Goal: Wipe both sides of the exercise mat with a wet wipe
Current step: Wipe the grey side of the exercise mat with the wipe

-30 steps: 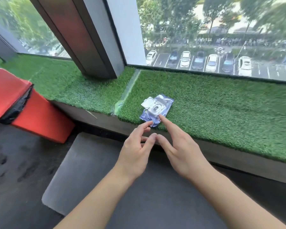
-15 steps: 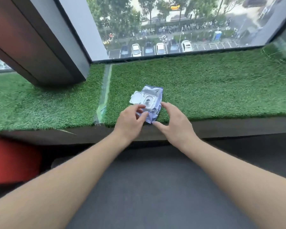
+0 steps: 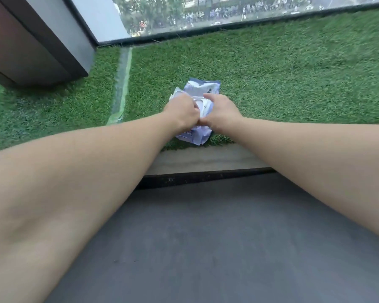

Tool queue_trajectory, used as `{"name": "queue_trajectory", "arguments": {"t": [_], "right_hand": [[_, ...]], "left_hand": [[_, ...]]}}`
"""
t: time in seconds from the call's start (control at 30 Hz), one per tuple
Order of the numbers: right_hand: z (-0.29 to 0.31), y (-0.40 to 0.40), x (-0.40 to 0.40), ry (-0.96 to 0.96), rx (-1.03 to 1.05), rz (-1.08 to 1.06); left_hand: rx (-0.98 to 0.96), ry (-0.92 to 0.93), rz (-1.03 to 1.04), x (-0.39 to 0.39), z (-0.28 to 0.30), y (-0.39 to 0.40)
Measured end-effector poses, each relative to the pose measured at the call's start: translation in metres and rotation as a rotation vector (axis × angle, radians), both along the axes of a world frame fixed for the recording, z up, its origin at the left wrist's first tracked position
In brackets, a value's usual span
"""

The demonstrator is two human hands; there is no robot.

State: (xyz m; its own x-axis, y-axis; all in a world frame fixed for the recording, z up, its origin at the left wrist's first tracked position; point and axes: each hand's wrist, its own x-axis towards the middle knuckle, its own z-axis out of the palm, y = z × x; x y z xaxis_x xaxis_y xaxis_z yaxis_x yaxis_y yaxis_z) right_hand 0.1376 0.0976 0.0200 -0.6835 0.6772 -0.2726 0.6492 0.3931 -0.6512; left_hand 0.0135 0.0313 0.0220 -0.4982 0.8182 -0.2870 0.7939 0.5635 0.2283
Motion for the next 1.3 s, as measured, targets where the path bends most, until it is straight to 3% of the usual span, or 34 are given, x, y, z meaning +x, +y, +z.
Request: {"name": "queue_trajectory", "arguments": {"t": [0.27, 0.53, 0.73, 0.83, 1.1, 1.3], "right_hand": [[-0.012, -0.01, -0.006, -0.201, 0.191, 0.222], [-0.016, -0.012, -0.006, -0.305, 0.229, 0.24], [-0.01, -0.011, -0.006, -0.354, 0.209, 0.23], [-0.011, -0.011, -0.007, -0.357, 0.224, 0.244], [-0.009, -0.011, -0.013, -0.395, 0.28, 0.278], [-0.008, -0.013, -0.014, -0.408, 0.3, 0.285]], "left_hand": [[0.075, 0.04, 0.076, -0.014, -0.012, -0.004], [0.126, 0.058, 0.227, -0.009, -0.015, -0.011], [0.118, 0.209, 0.156, 0.003, -0.017, -0.013], [0.022, 0.28, 0.047, 0.007, -0.018, -0.008], [0.062, 0.085, -0.019, -0.002, -0.019, -0.021], [0.22, -0.085, 0.265, -0.002, -0.007, -0.027]]}}
